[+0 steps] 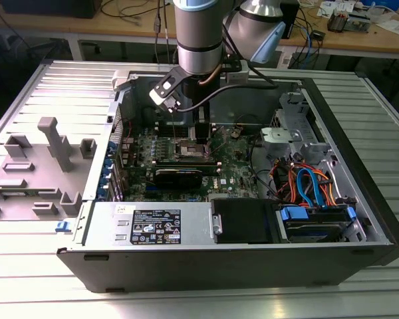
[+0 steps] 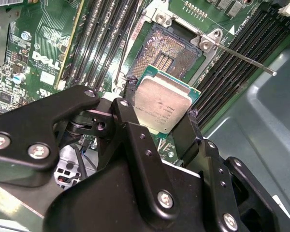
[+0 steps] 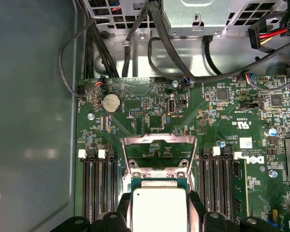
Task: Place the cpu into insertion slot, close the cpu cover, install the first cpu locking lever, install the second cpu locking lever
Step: 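Place the cpu into insertion slot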
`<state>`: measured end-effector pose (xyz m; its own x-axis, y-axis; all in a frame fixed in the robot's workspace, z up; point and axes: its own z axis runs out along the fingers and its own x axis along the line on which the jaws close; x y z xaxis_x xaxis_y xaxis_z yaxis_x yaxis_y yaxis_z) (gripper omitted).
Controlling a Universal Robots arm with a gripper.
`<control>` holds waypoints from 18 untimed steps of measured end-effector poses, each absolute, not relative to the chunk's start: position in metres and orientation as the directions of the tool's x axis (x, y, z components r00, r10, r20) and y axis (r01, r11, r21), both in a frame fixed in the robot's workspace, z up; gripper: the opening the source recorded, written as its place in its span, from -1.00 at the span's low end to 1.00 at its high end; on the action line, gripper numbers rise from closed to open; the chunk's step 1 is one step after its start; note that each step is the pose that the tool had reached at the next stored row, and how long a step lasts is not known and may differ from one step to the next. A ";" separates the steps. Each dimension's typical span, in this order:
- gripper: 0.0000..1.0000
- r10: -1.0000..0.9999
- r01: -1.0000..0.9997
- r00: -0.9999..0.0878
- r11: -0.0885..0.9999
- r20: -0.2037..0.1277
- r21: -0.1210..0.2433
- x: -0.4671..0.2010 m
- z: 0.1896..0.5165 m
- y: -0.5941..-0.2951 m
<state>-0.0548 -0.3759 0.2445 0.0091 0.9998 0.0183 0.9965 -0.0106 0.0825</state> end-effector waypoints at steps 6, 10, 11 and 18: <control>0.09 1.000 0.997 0.009 -0.011 0.018 0.083 -0.055 0.243 -0.376; 0.09 1.000 0.997 0.009 -0.011 0.018 0.083 -0.055 0.241 -0.376; 0.09 1.000 0.997 0.009 -0.011 0.018 0.083 -0.055 0.241 -0.376; 0.09 1.000 0.997 0.009 -0.011 0.018 0.082 -0.055 0.236 -0.376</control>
<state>-0.0548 -0.3758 0.2355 0.0091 0.9998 0.0183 0.9965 -0.0106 0.0825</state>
